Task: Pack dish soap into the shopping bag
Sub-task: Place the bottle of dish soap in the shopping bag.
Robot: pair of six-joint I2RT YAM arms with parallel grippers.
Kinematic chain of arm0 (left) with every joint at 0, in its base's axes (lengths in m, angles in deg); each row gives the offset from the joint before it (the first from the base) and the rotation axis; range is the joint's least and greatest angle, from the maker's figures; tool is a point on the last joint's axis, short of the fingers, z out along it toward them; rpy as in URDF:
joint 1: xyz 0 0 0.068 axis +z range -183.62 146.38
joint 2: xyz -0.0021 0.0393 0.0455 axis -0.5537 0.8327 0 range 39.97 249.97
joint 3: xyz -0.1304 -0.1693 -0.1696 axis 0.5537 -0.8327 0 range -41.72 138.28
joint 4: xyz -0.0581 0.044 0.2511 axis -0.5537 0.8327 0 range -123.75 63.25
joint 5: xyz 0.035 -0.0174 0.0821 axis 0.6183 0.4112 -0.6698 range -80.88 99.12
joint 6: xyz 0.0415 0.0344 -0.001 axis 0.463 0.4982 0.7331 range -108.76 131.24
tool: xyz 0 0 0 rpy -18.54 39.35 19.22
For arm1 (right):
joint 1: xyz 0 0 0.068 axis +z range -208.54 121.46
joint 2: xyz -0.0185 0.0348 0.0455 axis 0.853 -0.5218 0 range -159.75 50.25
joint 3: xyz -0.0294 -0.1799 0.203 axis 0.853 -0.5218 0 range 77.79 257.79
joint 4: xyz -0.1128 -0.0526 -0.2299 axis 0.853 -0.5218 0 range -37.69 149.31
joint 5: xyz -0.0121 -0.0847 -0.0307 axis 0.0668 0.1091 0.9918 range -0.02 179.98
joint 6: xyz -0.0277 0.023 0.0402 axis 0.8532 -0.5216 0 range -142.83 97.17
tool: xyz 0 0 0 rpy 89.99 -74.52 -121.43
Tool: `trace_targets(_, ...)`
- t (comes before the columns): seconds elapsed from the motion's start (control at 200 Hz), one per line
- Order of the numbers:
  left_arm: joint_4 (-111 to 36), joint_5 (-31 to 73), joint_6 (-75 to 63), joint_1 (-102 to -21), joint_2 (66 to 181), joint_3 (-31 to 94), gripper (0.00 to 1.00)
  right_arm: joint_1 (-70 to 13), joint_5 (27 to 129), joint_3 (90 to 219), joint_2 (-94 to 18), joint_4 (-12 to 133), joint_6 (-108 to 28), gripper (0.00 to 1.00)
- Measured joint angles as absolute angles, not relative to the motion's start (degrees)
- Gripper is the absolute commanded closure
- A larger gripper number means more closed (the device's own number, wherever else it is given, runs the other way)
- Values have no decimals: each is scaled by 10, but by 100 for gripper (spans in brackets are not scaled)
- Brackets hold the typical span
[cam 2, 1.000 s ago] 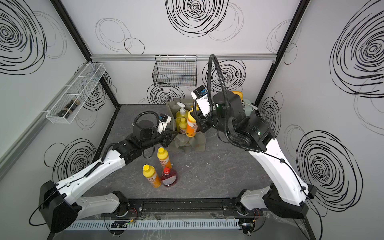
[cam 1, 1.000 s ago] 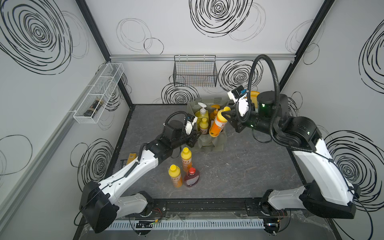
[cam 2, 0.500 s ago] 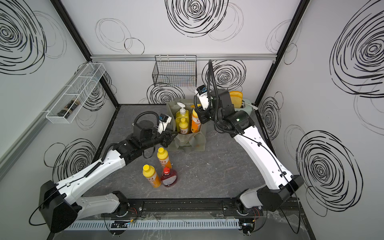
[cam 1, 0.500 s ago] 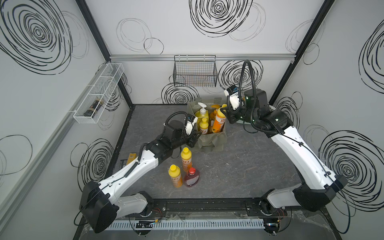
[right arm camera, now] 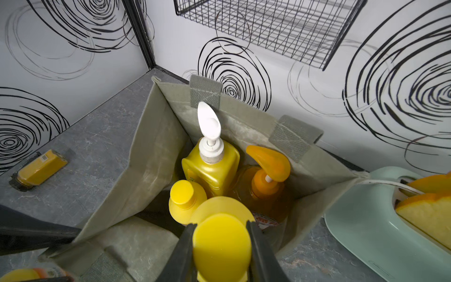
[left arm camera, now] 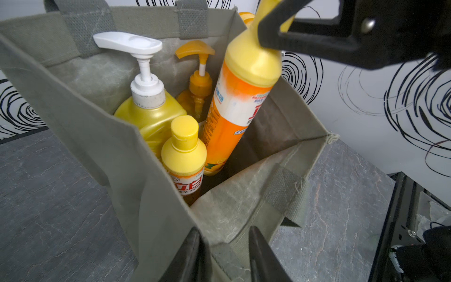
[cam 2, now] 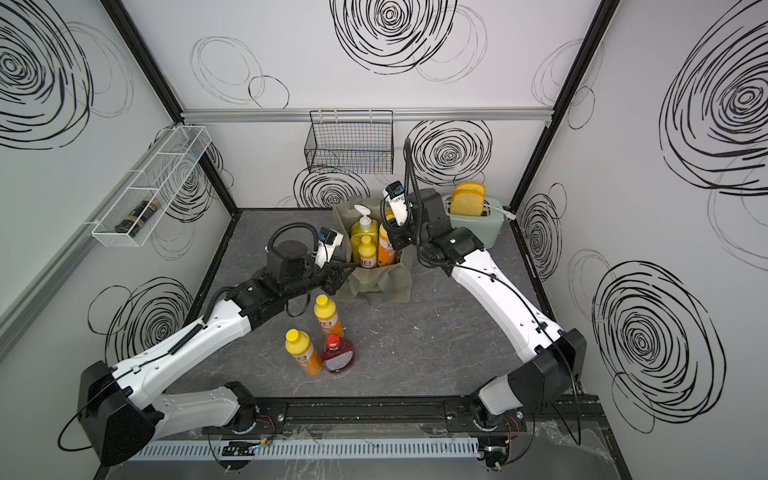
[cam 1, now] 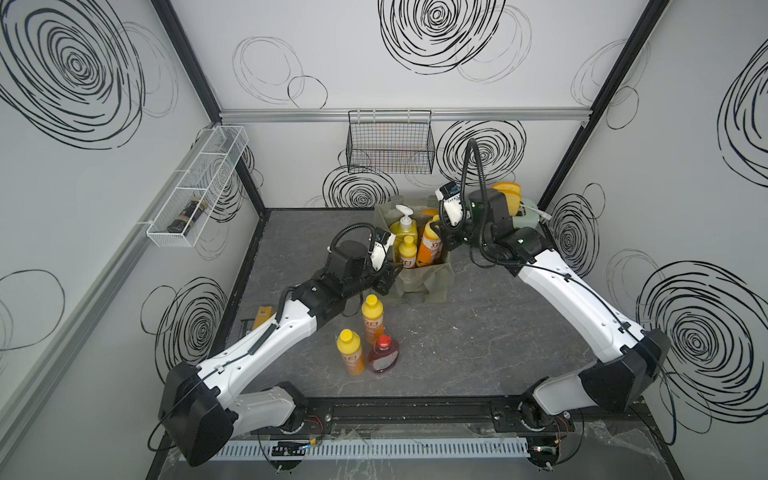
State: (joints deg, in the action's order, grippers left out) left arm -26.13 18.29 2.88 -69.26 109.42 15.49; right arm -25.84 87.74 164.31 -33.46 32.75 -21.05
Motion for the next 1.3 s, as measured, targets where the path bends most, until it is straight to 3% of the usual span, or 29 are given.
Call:
trace_targets(0.786,-261,182,29,-693,1094,155,63,-261,873,1530,-355,445,-220,94)
trace_targets(1.111,-261,183,29,-696,1094,155,63,-253,866,1503,-374,460,-228,87)
trace_targets(1.301,-260,182,29,-696,1094,155,63,-248,872,1503,-383,475,-227,76)
